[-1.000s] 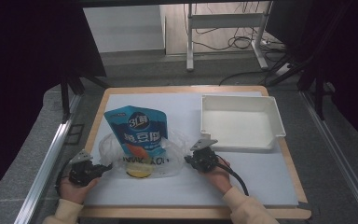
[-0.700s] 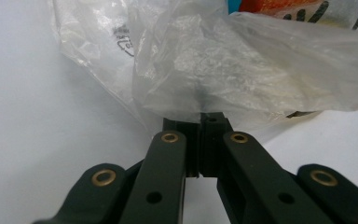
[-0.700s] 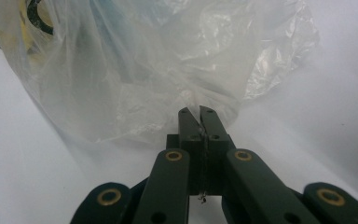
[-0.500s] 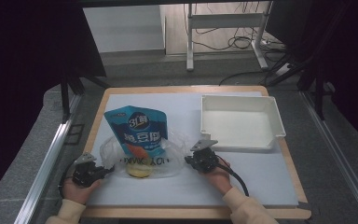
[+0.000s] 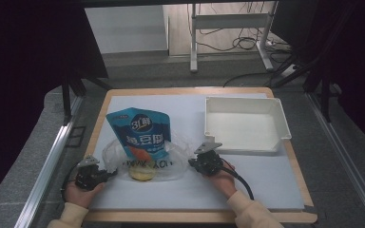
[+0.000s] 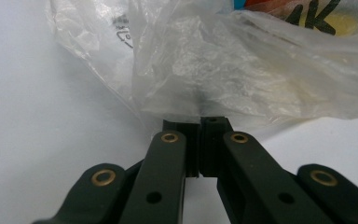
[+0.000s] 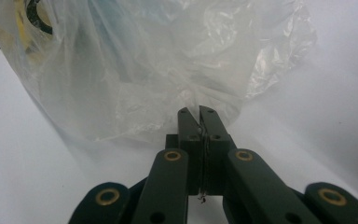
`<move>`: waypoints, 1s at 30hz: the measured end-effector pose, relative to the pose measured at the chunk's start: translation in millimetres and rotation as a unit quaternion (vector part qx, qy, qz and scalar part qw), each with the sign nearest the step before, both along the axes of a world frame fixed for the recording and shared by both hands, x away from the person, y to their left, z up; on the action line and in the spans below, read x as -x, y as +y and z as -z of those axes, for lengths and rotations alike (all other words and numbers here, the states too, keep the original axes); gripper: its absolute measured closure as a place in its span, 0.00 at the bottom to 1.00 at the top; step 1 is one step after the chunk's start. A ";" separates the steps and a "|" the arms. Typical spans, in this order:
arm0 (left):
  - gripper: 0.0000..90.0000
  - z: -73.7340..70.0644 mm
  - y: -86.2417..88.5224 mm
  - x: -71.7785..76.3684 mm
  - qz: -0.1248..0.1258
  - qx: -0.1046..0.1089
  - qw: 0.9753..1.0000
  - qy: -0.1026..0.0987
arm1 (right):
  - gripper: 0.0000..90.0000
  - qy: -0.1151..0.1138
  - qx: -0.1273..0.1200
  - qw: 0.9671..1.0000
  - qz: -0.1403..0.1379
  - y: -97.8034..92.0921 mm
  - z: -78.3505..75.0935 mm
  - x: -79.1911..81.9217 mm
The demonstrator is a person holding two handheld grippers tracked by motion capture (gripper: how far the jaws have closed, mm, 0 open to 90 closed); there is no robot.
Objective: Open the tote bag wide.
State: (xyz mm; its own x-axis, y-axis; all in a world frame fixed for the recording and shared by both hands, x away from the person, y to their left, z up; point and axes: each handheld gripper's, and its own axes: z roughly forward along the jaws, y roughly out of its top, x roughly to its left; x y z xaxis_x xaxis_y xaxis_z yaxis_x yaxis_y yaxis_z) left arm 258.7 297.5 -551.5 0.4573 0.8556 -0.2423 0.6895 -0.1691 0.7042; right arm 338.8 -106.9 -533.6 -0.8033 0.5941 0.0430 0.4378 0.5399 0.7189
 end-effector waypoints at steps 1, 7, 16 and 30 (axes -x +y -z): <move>1.00 0.2 -0.2 -0.2 0.000 0.000 1.000 0.000 | 0.96 0.000 0.000 1.000 0.000 0.0 -0.1 0.0; 1.00 0.2 -0.5 -0.7 0.002 0.002 1.000 0.001 | 0.74 -0.008 -0.024 1.000 0.004 -5.1 -10.1 3.2; 1.00 0.0 -0.8 -0.9 0.003 0.002 1.000 0.001 | 0.60 -0.024 -0.077 0.996 0.030 -27.3 -36.9 12.3; 1.00 -0.4 -2.4 -0.6 0.003 -0.001 1.000 0.002 | 0.58 -0.089 -0.144 0.984 0.060 -36.8 -106.2 -11.5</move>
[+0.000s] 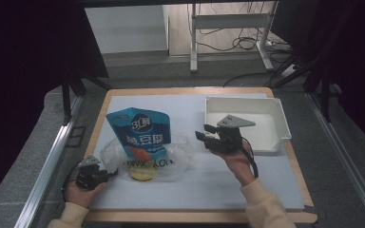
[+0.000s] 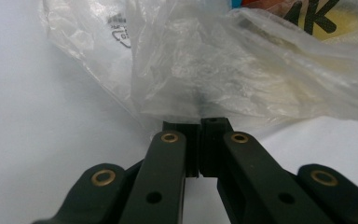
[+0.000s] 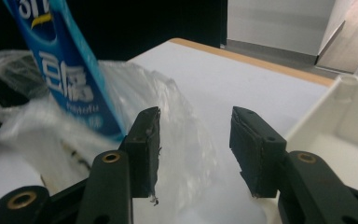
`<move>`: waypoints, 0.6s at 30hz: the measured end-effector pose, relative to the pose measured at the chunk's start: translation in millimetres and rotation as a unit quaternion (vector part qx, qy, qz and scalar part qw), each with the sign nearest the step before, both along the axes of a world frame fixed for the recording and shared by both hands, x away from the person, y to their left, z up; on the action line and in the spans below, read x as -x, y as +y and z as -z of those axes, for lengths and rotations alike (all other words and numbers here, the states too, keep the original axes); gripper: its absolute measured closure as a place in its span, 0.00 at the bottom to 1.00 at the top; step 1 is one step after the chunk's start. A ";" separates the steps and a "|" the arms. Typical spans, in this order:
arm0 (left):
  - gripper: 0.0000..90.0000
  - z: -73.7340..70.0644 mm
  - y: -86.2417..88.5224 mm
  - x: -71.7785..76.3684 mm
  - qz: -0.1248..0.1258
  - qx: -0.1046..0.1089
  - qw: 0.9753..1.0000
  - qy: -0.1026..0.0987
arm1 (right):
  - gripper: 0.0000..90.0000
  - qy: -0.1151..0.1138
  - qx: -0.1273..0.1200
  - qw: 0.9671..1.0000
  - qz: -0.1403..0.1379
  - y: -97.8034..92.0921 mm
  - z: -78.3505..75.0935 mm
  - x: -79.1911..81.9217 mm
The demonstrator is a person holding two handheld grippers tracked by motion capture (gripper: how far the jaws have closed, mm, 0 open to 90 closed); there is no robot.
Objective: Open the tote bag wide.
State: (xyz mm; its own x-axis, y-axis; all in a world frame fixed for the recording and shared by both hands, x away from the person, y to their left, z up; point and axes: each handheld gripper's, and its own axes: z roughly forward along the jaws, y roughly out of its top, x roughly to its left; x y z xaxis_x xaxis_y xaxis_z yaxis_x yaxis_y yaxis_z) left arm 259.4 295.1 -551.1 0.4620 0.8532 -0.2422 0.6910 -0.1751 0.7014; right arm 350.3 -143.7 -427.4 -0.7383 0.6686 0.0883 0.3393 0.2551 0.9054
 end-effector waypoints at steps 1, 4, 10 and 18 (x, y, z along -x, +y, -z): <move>1.00 0.0 0.0 0.0 0.000 0.000 1.000 0.000 | 0.58 0.001 0.001 1.000 -0.003 4.7 -1.9 -4.0; 1.00 0.0 0.2 -0.1 0.000 0.000 1.000 0.000 | 0.56 0.005 0.020 1.000 -0.017 21.7 -5.4 -13.6; 1.00 -0.2 0.6 0.0 0.003 -0.001 1.000 0.000 | 0.53 0.030 0.059 0.997 -0.044 51.6 1.9 -23.0; 1.00 -0.3 0.6 0.0 0.002 -0.001 1.000 0.000 | 0.65 0.076 0.075 0.993 -0.058 54.0 29.7 -23.4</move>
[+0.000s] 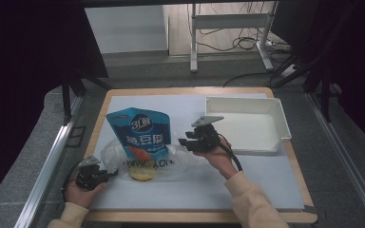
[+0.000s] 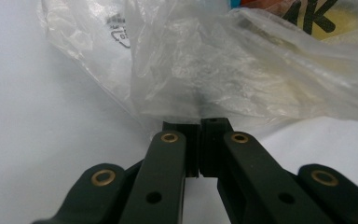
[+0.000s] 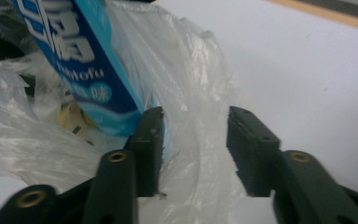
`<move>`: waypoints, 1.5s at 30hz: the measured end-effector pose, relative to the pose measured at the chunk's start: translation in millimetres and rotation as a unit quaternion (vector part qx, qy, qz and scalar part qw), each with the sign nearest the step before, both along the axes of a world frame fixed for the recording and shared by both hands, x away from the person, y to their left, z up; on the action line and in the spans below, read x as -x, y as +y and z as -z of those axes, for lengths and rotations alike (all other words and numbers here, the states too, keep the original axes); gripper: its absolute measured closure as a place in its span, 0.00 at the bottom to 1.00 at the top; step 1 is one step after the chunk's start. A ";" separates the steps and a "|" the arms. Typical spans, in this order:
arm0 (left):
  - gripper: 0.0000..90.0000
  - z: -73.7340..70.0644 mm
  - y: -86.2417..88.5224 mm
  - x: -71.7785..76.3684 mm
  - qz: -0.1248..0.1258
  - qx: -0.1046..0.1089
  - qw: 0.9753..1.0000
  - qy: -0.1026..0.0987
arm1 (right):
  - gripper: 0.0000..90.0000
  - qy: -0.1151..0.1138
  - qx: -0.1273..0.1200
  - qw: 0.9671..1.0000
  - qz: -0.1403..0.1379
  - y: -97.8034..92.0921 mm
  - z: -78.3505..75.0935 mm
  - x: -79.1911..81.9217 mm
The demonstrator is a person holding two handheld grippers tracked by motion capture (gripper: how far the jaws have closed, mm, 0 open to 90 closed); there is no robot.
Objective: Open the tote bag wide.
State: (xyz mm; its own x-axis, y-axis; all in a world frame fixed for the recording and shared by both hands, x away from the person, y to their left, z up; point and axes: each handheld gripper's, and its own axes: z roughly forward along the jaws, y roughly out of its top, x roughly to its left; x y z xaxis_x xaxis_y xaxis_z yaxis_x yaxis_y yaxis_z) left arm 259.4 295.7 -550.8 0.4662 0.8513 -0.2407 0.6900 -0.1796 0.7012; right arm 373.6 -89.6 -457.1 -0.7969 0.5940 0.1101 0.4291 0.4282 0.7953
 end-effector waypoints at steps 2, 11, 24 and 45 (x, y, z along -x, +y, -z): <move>1.00 0.0 -0.1 0.0 -0.001 0.000 1.000 0.000 | 0.74 0.008 0.000 1.000 -0.008 -1.3 3.5 0.8; 1.00 -0.5 0.1 0.6 -0.001 -0.001 1.000 -0.002 | 0.98 -0.004 0.009 1.000 -0.019 0.7 5.5 5.5; 0.82 -4.3 1.5 6.8 -0.009 0.004 1.000 -0.022 | 0.98 -0.018 -0.003 1.000 -0.016 -0.5 6.2 8.6; 0.10 -81.7 35.2 51.9 -0.055 0.036 0.988 -0.136 | 0.98 -0.026 -0.005 0.999 -0.021 -1.3 4.5 12.2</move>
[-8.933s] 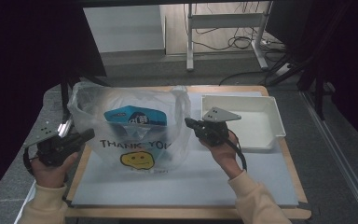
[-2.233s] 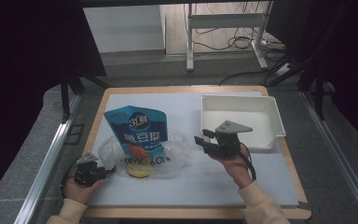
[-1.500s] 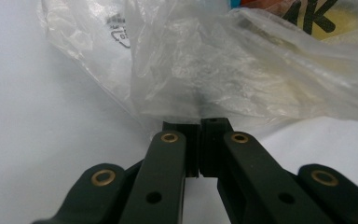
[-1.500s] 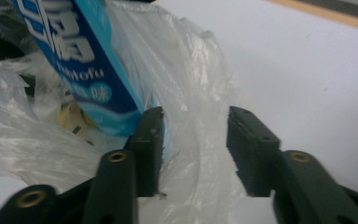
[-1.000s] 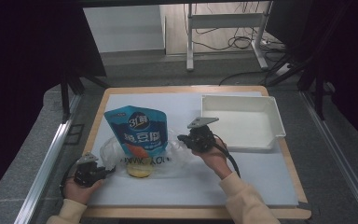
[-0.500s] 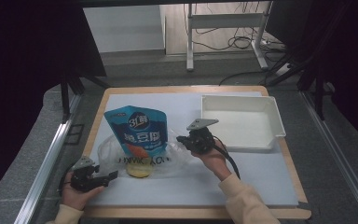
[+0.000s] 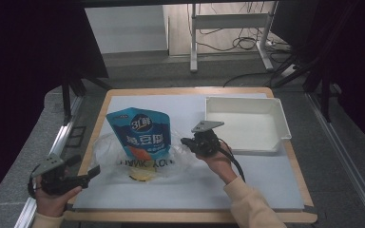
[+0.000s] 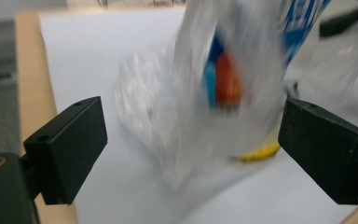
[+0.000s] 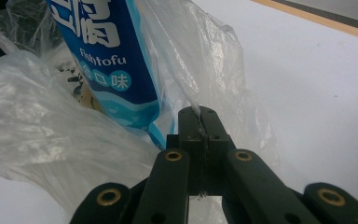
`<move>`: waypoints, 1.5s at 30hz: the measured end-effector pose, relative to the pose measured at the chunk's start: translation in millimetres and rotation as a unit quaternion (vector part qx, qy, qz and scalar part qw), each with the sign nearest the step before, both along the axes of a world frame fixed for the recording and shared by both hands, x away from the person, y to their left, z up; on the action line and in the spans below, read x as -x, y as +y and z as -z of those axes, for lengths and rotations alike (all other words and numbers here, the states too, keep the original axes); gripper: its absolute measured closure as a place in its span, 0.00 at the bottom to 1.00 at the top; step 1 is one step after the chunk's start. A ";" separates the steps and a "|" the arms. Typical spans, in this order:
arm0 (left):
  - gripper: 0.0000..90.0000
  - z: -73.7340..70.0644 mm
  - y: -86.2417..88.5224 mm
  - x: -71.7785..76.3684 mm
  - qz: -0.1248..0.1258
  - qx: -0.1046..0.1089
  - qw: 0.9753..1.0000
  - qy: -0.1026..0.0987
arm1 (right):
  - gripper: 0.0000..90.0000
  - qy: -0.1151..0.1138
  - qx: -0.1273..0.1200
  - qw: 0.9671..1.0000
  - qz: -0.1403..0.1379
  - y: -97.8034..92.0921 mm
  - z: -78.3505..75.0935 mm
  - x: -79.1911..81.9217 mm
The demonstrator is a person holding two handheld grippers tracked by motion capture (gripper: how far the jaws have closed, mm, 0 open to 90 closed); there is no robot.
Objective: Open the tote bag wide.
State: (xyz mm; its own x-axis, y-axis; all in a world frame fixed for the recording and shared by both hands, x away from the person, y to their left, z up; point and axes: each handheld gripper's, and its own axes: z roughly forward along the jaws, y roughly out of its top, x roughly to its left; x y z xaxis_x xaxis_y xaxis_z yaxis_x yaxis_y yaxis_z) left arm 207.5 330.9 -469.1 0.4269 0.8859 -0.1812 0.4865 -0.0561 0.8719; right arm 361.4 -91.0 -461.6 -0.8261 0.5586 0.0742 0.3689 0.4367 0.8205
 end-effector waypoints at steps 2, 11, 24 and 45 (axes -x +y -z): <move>0.11 -16.3 0.2 -1.3 -0.001 0.000 1.000 -0.018 | 0.98 0.000 0.000 1.000 0.000 -0.2 -0.2 0.0; 0.23 -68.0 -10.9 -32.3 0.008 -0.010 0.999 -0.036 | 0.98 -0.001 0.000 1.000 -0.001 0.7 -0.7 0.7; 0.55 -48.0 -23.7 -77.5 0.045 -0.044 0.998 0.012 | 0.98 0.000 0.000 1.000 -0.002 0.8 0.8 0.3; 1.00 -11.8 -24.2 -87.8 0.055 -0.039 0.997 0.025 | 0.98 -0.011 -0.006 1.000 0.015 -2.4 3.2 0.0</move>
